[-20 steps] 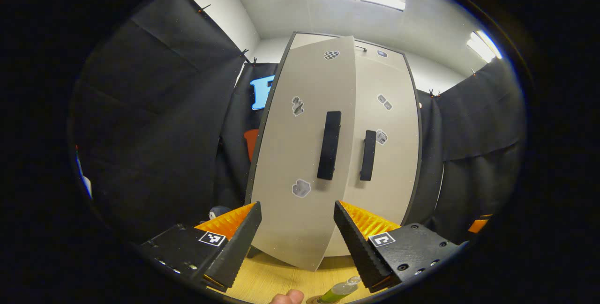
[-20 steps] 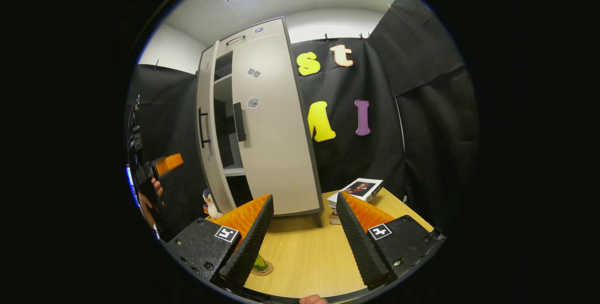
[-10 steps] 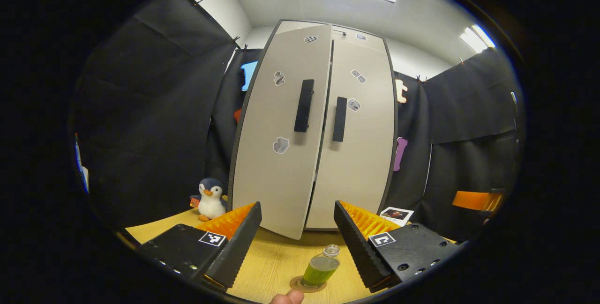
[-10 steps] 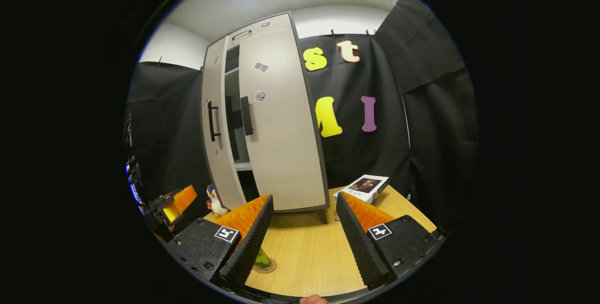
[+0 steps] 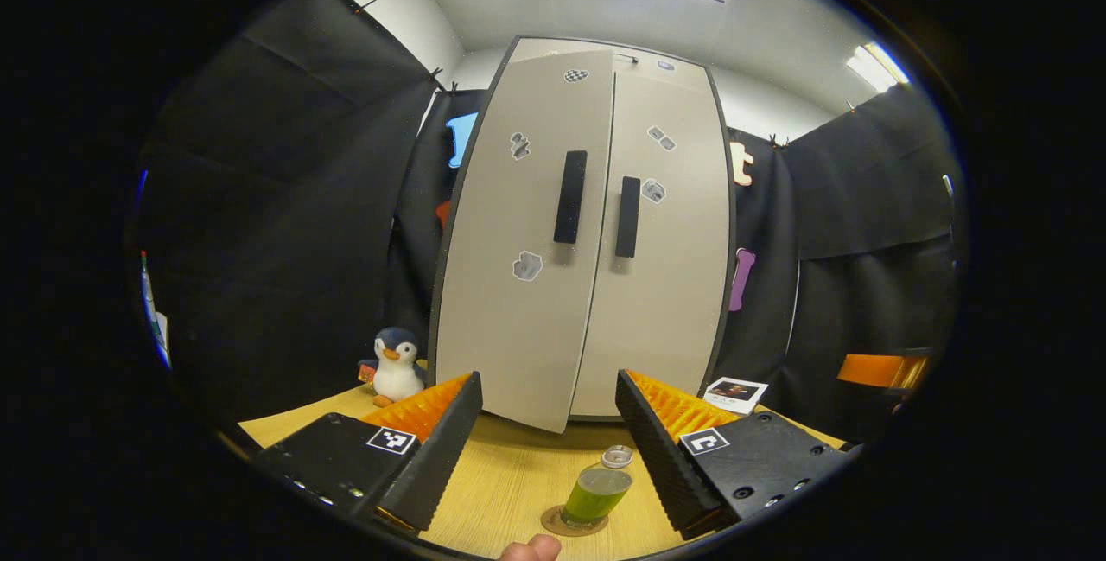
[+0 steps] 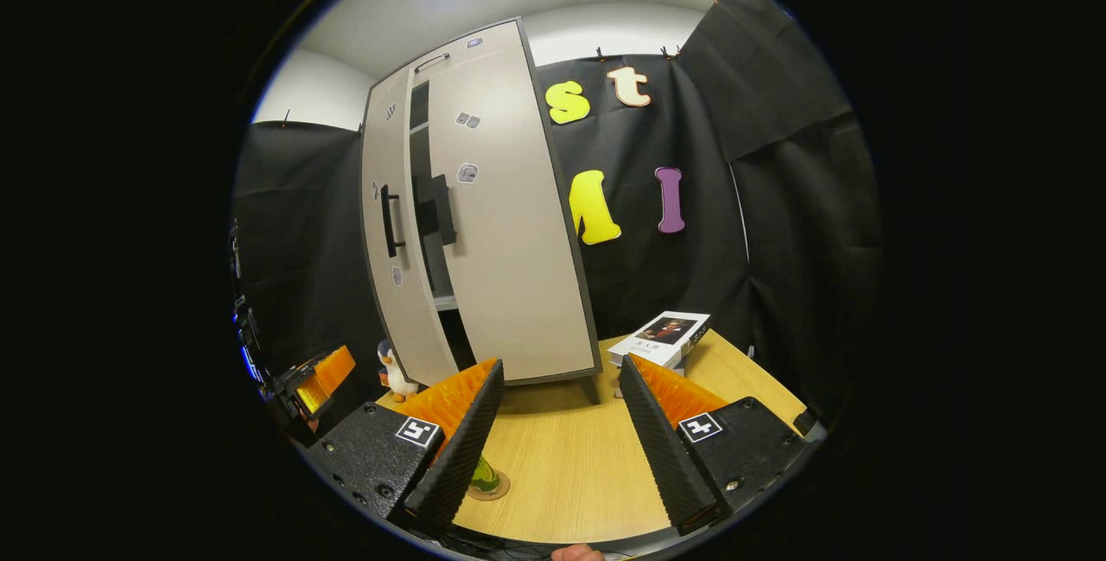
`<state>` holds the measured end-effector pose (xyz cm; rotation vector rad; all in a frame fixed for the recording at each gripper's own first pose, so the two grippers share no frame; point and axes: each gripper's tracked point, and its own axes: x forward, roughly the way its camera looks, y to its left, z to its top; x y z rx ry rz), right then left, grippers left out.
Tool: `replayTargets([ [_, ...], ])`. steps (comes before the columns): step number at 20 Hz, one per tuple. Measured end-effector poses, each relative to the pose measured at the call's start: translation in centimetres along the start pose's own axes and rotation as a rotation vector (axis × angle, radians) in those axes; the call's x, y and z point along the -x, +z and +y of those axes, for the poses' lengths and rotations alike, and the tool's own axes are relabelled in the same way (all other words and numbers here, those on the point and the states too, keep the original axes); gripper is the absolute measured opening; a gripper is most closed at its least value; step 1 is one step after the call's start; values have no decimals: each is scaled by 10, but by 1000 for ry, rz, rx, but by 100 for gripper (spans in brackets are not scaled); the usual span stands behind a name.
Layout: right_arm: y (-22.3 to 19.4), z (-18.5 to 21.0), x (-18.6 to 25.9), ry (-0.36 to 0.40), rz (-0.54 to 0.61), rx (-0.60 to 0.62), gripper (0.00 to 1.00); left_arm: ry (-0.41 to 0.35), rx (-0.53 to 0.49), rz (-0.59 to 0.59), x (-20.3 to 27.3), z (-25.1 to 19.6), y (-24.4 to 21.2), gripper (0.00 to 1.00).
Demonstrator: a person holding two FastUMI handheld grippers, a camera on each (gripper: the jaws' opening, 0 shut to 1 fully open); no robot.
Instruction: Grasp the bottle in the cabinet with the left hand and place it on the coaster, then close the right door with the right hand and the left door with the left hand.
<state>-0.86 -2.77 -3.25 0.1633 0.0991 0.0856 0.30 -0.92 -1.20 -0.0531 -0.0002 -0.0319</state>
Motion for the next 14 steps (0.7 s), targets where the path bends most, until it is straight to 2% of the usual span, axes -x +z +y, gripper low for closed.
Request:
replayTargets([
  [4, -2, -1, -2, -3, 1, 6, 83, 5, -4, -11, 3, 3, 6, 95],
  [5, -3, -1, -1, -3, 4, 5, 83, 6, -11, -15, 4, 3, 7, 100],
  [8, -3, 2, 0, -1, 10, -10, 83, -1, -19, -11, 5, 0, 6, 100],
  [9, -4, 2, 0, -1, 12, -13, 83, -3, -20, -9, 5, 1, 6, 95],
  [14, -6, 2, 3, -16, 27, -24, 83, 3, -11, -3, 6, 2, 3, 95],
])
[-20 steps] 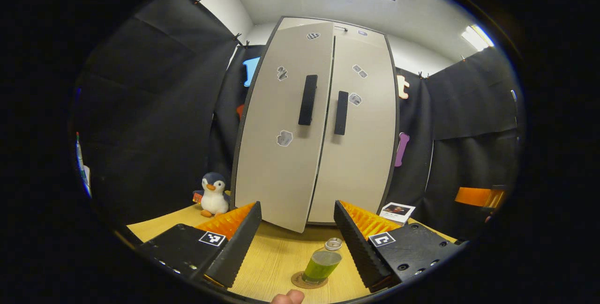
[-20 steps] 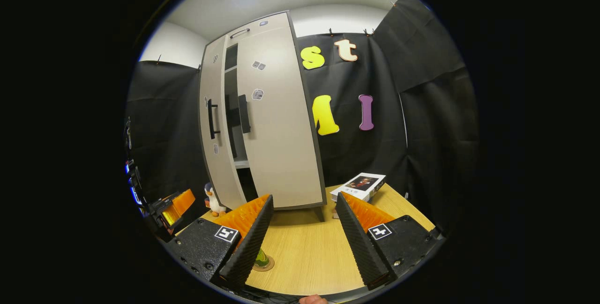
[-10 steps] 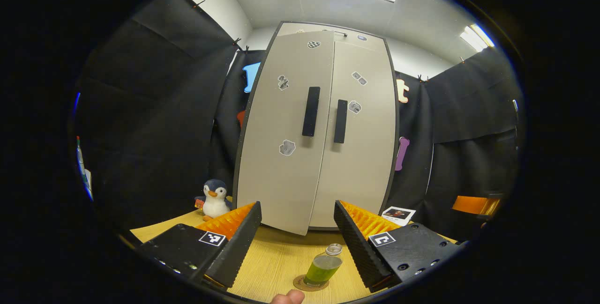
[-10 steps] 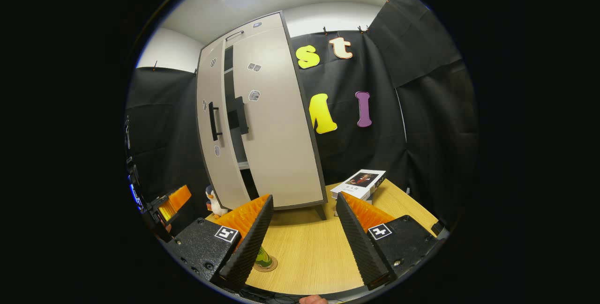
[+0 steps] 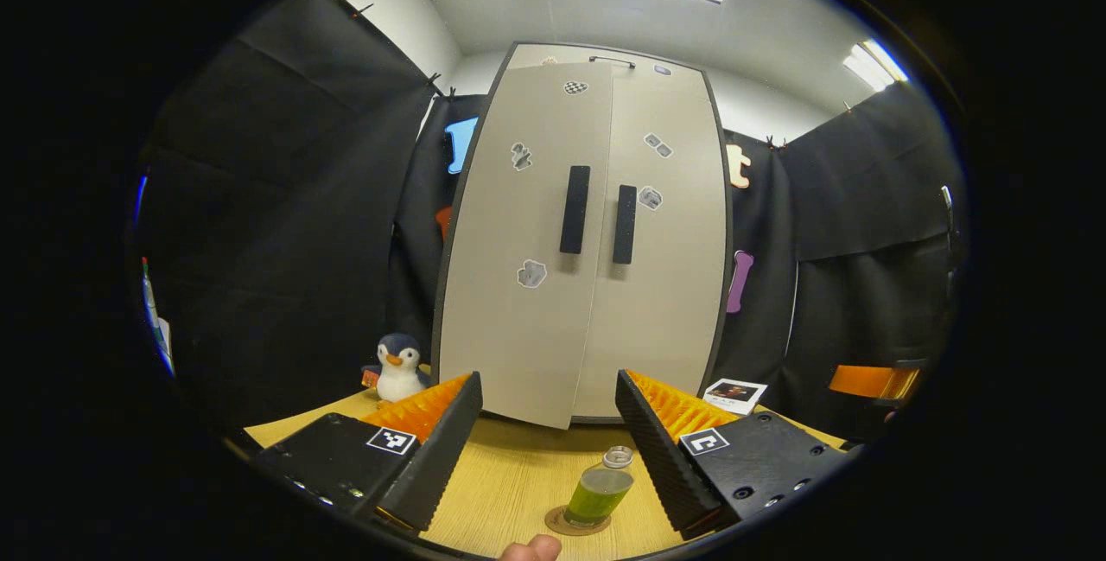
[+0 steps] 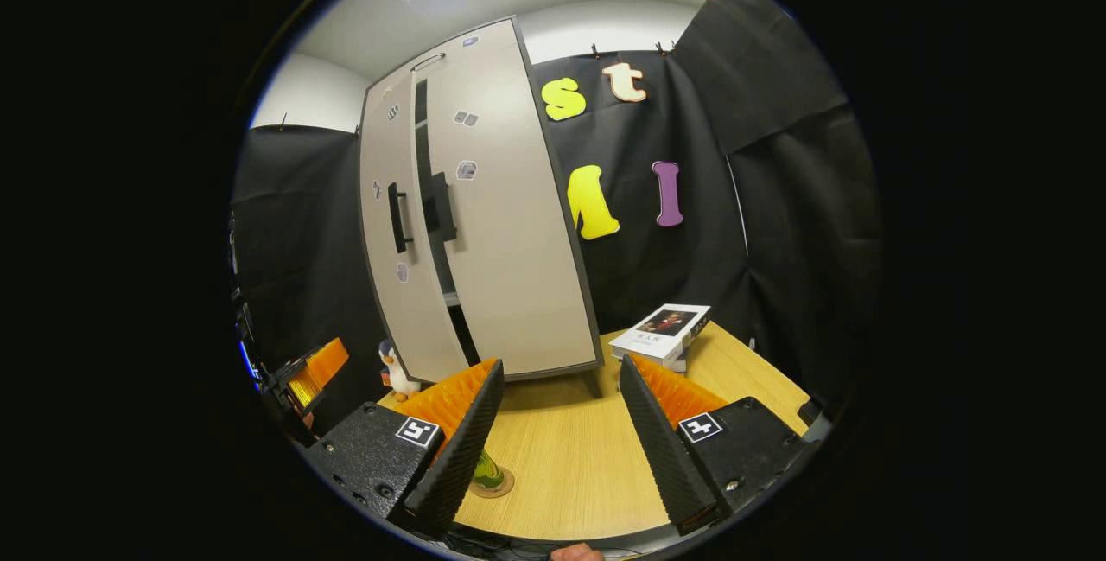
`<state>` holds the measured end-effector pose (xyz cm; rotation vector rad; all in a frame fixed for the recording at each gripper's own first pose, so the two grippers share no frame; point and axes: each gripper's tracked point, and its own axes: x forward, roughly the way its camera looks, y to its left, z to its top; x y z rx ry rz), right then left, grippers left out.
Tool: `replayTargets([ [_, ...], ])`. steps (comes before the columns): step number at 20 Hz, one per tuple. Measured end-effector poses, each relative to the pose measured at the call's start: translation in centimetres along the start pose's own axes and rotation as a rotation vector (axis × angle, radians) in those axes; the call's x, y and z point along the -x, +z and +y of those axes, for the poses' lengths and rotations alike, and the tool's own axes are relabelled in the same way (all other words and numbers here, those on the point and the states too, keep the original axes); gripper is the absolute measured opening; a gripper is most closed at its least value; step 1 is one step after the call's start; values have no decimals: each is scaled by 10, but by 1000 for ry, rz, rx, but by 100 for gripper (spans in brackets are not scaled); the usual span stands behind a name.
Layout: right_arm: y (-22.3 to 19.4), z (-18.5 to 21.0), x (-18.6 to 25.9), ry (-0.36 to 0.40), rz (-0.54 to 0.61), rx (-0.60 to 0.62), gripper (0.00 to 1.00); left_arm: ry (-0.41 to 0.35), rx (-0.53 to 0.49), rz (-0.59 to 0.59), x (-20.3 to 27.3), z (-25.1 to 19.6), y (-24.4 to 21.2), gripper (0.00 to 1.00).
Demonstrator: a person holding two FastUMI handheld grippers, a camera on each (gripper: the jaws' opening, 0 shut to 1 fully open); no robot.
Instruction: Grasp the bottle in the cabinet with the left hand and place it on the coaster, then close the right door with the right hand and the left door with the left hand.
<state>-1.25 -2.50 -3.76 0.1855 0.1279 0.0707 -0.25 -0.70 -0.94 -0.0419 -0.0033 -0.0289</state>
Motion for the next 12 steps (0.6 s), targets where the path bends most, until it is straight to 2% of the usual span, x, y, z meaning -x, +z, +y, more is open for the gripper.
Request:
replayTargets([
  [7, 0, 0, -1, -6, -9, -6, 83, -1, 2, -18, 0, -1, 5, 95],
  [8, 0, -1, -1, -8, -10, -4, 83, -2, 5, -20, 0, -1, 5, 100],
  [10, 0, -1, -2, -9, -13, -1, 83, -4, 7, -26, 0, -2, 6, 90],
  [12, 0, -2, -2, -12, -14, 1, 83, -6, 4, -28, -1, -2, 6, 99],
])
